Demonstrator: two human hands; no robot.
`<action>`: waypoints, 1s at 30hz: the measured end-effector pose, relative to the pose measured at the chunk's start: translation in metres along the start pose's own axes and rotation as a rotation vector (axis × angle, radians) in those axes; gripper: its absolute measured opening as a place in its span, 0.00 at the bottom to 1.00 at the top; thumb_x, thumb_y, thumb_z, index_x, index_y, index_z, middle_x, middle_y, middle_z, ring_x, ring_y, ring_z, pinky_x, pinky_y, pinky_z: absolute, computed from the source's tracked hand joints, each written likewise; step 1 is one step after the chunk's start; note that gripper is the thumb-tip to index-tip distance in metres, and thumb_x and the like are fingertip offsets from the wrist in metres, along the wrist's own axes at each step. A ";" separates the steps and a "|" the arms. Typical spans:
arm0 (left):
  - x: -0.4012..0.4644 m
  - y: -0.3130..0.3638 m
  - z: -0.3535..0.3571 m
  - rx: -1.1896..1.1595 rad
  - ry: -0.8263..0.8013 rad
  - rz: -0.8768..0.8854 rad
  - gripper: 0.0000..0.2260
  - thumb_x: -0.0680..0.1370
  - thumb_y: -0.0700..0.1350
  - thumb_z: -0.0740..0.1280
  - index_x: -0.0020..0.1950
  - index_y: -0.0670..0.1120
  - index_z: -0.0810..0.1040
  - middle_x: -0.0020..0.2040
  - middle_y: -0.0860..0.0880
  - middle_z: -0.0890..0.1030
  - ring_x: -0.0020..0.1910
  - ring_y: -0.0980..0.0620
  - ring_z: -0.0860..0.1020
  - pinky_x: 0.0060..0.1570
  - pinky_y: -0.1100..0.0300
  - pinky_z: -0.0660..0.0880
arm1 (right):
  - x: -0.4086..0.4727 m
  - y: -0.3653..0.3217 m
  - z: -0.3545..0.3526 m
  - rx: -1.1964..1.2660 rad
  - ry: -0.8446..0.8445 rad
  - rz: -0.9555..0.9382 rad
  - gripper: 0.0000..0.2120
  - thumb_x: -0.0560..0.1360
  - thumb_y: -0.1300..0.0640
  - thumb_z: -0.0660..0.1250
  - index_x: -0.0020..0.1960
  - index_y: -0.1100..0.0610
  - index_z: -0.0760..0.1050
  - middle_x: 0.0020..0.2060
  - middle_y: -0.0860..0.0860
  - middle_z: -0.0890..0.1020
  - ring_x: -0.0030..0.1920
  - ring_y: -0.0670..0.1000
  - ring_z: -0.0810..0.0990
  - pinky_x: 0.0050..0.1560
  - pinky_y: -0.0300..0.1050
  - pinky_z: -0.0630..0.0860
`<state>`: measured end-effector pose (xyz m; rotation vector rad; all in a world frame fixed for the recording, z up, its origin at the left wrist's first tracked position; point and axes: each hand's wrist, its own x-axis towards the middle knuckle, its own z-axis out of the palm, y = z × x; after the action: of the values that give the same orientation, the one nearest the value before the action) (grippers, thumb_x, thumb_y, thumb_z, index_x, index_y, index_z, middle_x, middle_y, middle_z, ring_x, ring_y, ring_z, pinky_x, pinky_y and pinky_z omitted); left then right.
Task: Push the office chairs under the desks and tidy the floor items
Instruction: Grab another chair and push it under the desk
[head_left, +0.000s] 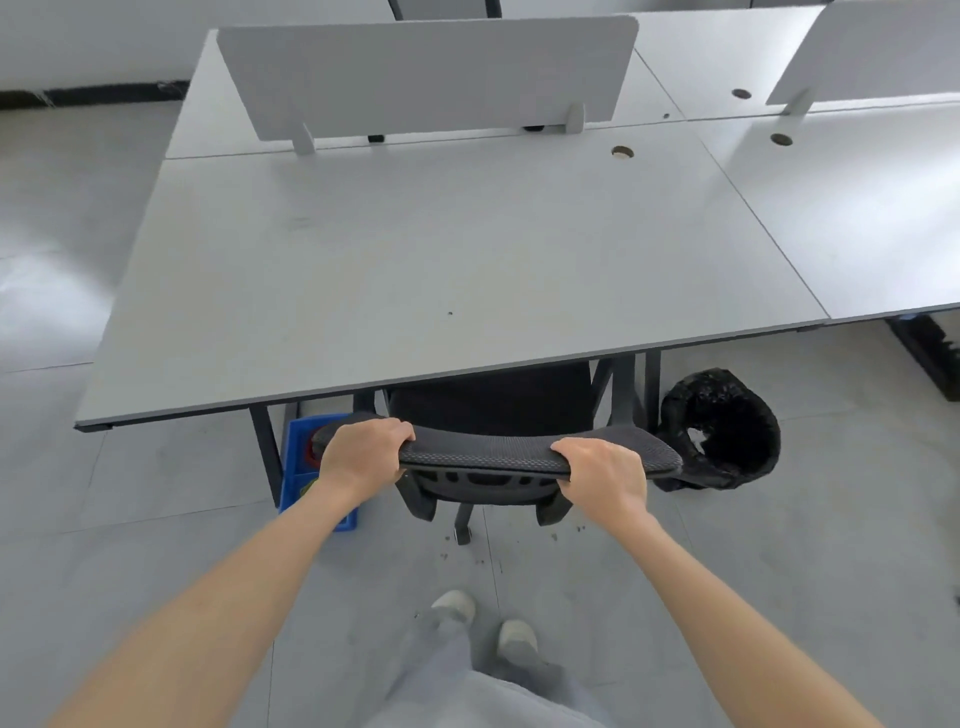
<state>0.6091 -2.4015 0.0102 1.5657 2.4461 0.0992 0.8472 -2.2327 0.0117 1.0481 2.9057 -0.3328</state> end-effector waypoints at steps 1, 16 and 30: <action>0.005 -0.004 -0.002 -0.006 0.000 0.014 0.11 0.71 0.43 0.66 0.53 0.48 0.78 0.48 0.51 0.82 0.46 0.47 0.79 0.41 0.56 0.77 | 0.007 -0.002 -0.001 -0.007 -0.015 0.018 0.18 0.72 0.53 0.65 0.61 0.50 0.75 0.53 0.46 0.83 0.54 0.51 0.80 0.48 0.44 0.75; 0.031 -0.019 -0.014 -0.054 -0.096 0.151 0.16 0.74 0.47 0.66 0.62 0.48 0.73 0.59 0.50 0.78 0.57 0.50 0.75 0.53 0.57 0.75 | 0.026 -0.015 -0.008 0.018 -0.021 0.077 0.17 0.72 0.56 0.66 0.60 0.53 0.75 0.55 0.49 0.82 0.56 0.53 0.79 0.54 0.47 0.73; -0.023 0.066 0.001 -0.953 -0.337 0.246 0.13 0.78 0.37 0.62 0.55 0.54 0.76 0.47 0.65 0.82 0.50 0.64 0.78 0.50 0.74 0.72 | -0.112 -0.083 0.024 1.073 0.521 0.757 0.18 0.74 0.56 0.58 0.63 0.53 0.72 0.58 0.43 0.77 0.59 0.37 0.74 0.62 0.30 0.68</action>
<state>0.6773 -2.3946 0.0250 1.2577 1.5348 0.8254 0.8797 -2.3701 0.0157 2.5121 2.2228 -1.8585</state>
